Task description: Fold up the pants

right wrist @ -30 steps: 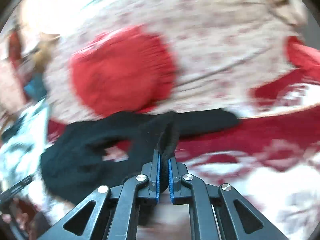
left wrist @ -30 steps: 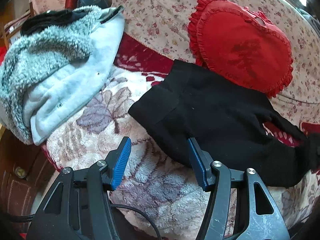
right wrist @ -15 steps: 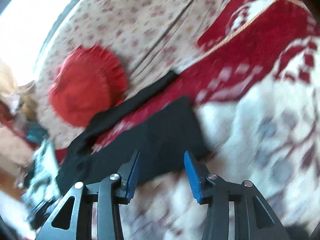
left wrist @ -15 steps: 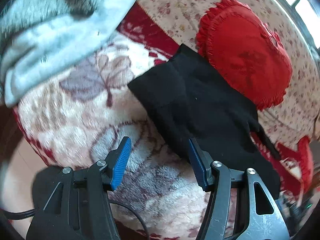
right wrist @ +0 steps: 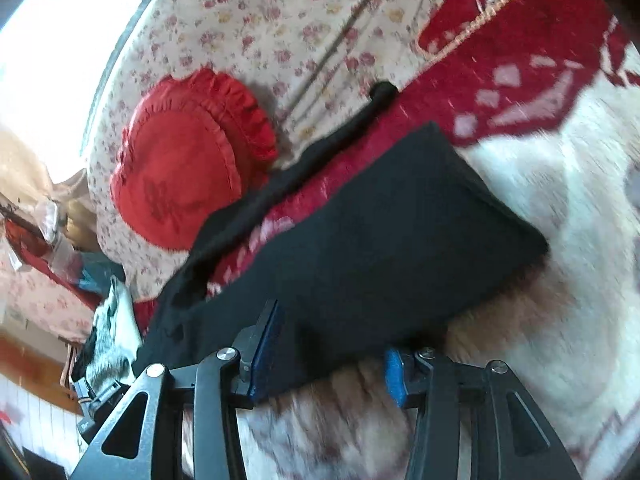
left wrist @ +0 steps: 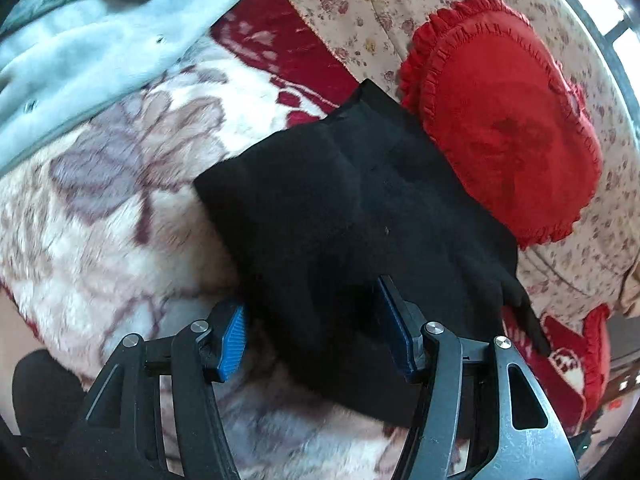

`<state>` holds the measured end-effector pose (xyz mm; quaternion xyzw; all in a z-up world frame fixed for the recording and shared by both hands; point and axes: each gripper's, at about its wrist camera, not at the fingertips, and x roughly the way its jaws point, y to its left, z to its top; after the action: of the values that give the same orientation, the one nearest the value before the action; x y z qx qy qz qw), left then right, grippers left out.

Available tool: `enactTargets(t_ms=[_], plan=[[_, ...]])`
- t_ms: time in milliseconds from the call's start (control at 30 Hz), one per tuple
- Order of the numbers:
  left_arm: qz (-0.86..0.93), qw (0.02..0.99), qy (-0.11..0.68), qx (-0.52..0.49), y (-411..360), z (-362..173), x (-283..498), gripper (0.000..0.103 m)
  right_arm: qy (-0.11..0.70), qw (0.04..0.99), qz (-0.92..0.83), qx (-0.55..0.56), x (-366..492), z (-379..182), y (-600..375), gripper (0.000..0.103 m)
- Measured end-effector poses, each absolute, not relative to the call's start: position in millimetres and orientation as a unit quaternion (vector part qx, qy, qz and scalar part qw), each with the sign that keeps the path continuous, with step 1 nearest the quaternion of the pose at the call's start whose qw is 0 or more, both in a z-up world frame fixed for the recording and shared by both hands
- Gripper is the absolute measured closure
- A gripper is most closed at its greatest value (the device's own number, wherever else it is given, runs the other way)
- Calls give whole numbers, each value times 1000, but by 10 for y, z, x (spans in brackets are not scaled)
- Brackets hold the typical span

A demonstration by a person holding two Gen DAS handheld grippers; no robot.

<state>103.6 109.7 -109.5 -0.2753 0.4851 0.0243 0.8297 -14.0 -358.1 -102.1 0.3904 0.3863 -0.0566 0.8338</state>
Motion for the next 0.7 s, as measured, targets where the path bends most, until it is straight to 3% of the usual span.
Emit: enactTargets(t_ms=[33, 67, 100, 133, 200, 500, 633, 700], plan=[[19, 831, 485, -272, 1075, -1090, 1059, 45, 383, 835, -56, 391, -125, -1012, -3585, 62], [18, 830, 488, -271, 1069, -1094, 1067, 57, 382, 838, -47, 386, -91, -987, -3574, 74], [20, 828, 492, -270, 1069, -1094, 1065, 83, 385, 841, -43, 378, -80, -963, -3567, 85], [15, 825, 494, -273, 1079, -1090, 1054, 90, 386, 843, -44, 371, -83, -939, -3559, 89], [10, 829, 488, -274, 1102, -1019, 1005, 93, 386, 850, -40, 356, -98, -839, -3552, 96], [-27, 853, 452, -260, 1256, -610, 513, 94, 373, 871, -8, 318, -458, -265, -3506, 98], [-19, 850, 468, -242, 1253, -790, 354, 94, 411, 866, -16, 285, -605, -313, -3441, 98], [-12, 840, 490, -232, 1246, -994, 336, 93, 466, 847, -39, 254, -566, -539, -3422, 95]])
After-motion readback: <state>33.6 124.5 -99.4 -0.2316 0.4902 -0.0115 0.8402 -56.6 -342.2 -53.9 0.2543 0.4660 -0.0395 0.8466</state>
